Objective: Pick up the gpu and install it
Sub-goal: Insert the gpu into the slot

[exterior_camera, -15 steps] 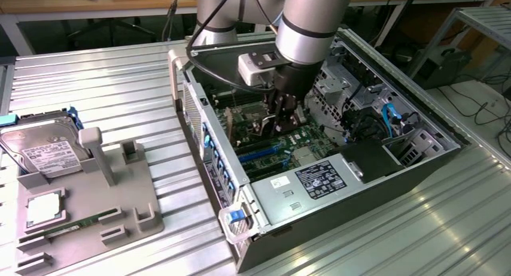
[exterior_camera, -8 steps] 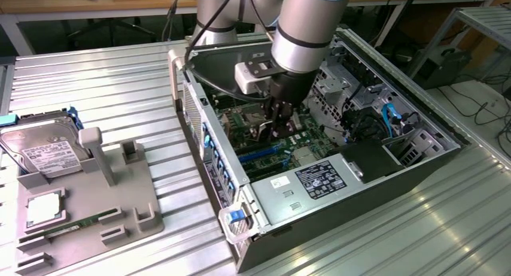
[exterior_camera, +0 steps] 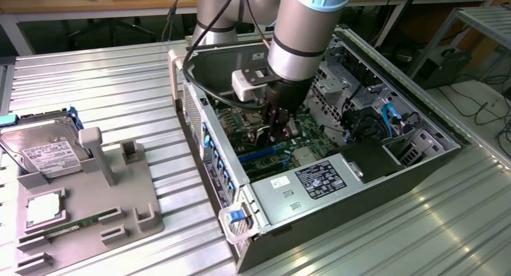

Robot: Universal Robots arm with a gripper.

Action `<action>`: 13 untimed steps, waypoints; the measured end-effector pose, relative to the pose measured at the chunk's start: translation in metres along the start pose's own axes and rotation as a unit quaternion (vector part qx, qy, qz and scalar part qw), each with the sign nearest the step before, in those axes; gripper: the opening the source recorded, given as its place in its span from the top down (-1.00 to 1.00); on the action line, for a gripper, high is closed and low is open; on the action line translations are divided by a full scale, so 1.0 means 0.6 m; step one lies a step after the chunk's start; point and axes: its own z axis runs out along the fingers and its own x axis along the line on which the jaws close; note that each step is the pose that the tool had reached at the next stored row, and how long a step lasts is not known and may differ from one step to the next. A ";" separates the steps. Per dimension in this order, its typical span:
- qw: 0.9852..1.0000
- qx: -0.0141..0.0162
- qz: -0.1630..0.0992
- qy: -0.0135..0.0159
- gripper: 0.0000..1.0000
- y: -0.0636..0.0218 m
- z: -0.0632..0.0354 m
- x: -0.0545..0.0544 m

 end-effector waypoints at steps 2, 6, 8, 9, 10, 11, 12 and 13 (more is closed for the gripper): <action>1.000 0.001 0.000 0.000 0.45 0.000 0.002 0.000; 1.000 0.002 0.000 0.000 0.45 0.004 0.006 0.001; 1.000 0.002 0.000 0.000 0.45 0.006 0.009 0.001; 1.000 0.002 0.000 0.000 0.45 0.007 0.011 0.001; 1.000 0.002 0.000 0.000 0.45 0.007 0.014 0.001; 1.000 0.002 0.000 0.000 0.45 0.007 0.018 0.001; 1.000 0.002 0.000 0.000 0.45 0.007 0.021 0.001; 1.000 0.002 0.000 -0.001 0.45 0.008 0.026 0.001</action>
